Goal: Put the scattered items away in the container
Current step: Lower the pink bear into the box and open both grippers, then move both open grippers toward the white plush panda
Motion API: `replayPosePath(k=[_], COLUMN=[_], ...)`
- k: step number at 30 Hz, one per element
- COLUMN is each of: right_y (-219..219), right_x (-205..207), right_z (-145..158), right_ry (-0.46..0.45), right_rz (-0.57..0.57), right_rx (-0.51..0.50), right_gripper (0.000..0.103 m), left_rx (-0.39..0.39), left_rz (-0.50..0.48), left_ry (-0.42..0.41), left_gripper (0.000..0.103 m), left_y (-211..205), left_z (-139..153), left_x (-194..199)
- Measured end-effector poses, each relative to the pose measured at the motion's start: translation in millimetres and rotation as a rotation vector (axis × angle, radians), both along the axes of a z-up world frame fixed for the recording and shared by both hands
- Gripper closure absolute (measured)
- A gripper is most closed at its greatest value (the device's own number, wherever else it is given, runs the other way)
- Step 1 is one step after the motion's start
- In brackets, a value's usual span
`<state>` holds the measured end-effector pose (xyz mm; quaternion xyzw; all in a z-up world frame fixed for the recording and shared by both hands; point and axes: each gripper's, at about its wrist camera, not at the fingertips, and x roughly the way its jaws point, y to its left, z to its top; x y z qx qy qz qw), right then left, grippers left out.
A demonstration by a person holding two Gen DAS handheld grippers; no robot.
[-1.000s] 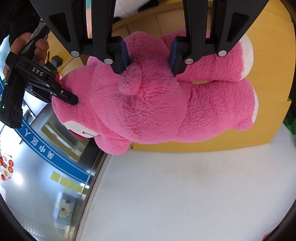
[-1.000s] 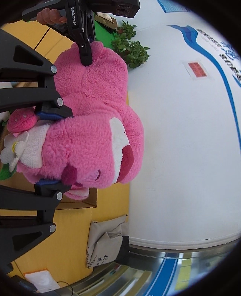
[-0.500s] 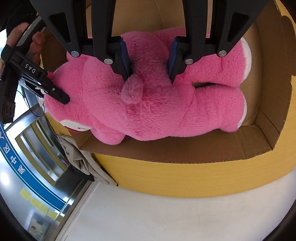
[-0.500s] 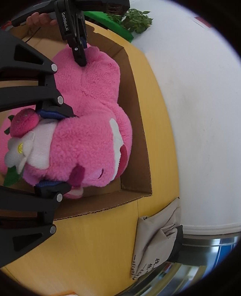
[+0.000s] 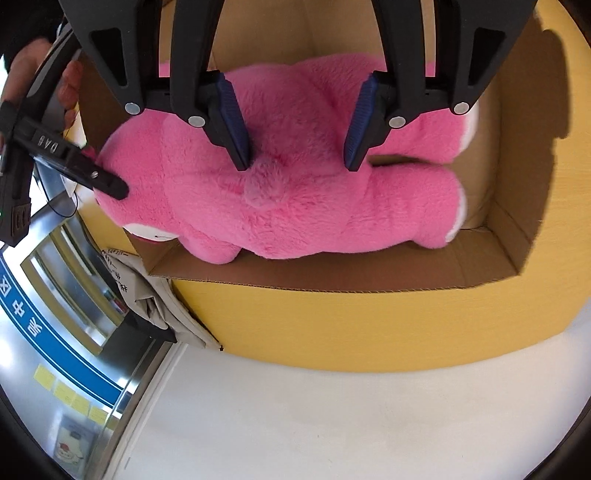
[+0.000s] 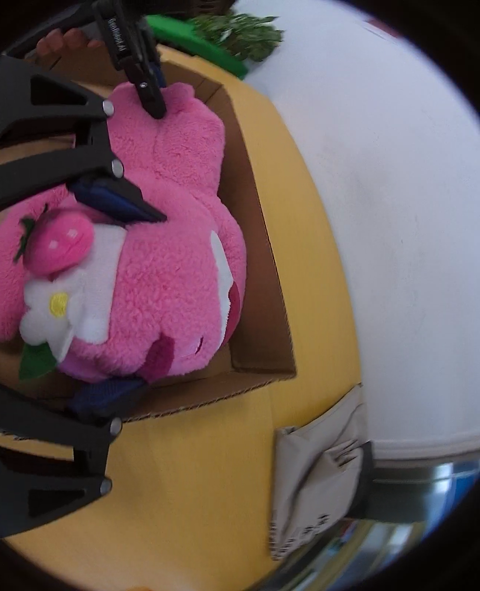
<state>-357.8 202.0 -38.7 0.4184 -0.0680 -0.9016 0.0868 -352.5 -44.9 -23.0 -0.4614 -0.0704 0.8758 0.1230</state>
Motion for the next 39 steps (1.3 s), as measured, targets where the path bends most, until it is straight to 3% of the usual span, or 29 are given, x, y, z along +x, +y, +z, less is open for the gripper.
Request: replayPosePath(k=[3, 5, 9, 15, 19, 23, 29, 39], right_y=[5, 9, 15, -9, -22, -26, -24, -22], right_x=[34, 57, 103, 196, 252, 286, 309, 334], right_z=[14, 24, 43, 71, 87, 86, 80, 80], right_ry=[0.011, 0.019, 0.034, 0.102, 0.158, 0.146, 0.125, 0.140], right_rz=[0.038, 0.064, 0.115, 0.181, 0.179, 0.142, 0.082, 0.076], right_rx=[-0.018, -0.029, -0.053, 0.000, 0.055, 0.048, 0.056, 0.111], right_gripper=[0.021, 0.021, 0.020, 0.019, 0.019, 0.019, 0.019, 0.019], left_rx=[-0.122, -0.157, -0.146, -0.114, -0.093, -0.114, -0.115, -0.131], left_rz=[0.012, 0.014, 0.033, 0.079, 0.109, 0.145, 0.175, 0.148], left_ry=[0.008, -0.007, -0.007, 0.015, 0.030, 0.060, 0.096, 0.083], left_gripper=[0.043, 0.032, 0.027, 0.021, 0.000, 0.000, 0.000, 0.000], left_y=[-15, -31, -44, -52, -57, -49, -31, -5], left_z=[16, 23, 31, 40, 47, 51, 54, 48], left_x=[29, 56, 119, 215, 279, 329, 359, 370])
